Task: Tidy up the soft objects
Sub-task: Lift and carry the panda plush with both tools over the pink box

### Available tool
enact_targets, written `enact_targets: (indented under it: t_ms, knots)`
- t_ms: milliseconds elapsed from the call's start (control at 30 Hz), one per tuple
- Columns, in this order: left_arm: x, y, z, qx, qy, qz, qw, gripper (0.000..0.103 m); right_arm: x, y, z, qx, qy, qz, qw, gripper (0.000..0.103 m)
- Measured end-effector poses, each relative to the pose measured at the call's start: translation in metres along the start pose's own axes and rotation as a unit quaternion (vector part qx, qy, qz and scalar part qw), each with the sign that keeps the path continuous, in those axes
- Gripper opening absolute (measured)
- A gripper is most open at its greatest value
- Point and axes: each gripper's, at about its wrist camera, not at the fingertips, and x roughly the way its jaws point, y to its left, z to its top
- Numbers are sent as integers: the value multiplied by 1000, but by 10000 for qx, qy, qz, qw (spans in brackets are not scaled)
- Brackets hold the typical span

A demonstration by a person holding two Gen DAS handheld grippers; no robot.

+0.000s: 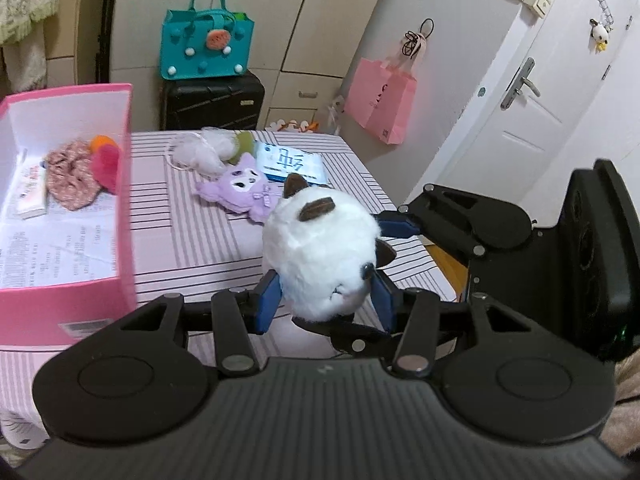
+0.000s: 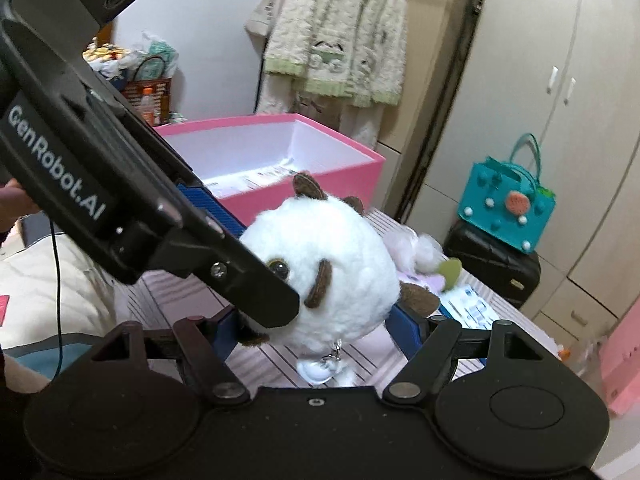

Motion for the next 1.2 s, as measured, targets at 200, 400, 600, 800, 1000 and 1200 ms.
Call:
enact_targets:
  t_ms: [200, 400, 600, 800, 1000, 1200]
  knots:
    - [-30, 15, 0, -107, -216, 118, 9996, 47, 1, 17, 25, -199, -78, 247, 9995, 79]
    - [-56, 33, 11, -218, -621, 340, 9973, 47, 9, 30, 57, -557, -362, 203, 9976, 79]
    - [-82, 60, 25, -429, -1039, 565, 9921, 48, 26, 30, 94, -635, -606, 355, 9955, 79]
    - [-99, 89, 40, -627, -1458, 817, 9839, 48, 45, 29, 131, -646, -883, 663, 9918, 79]
    - [-87, 128, 53, -1053, -1511, 947, 9783, 47, 82, 18, 163, -463, -759, 1113, 9898, 79]
    - [-57, 171, 63, -1538, -1123, 996, 9766, 47, 139, 8, 171, -167, -288, 1569, 9871, 79]
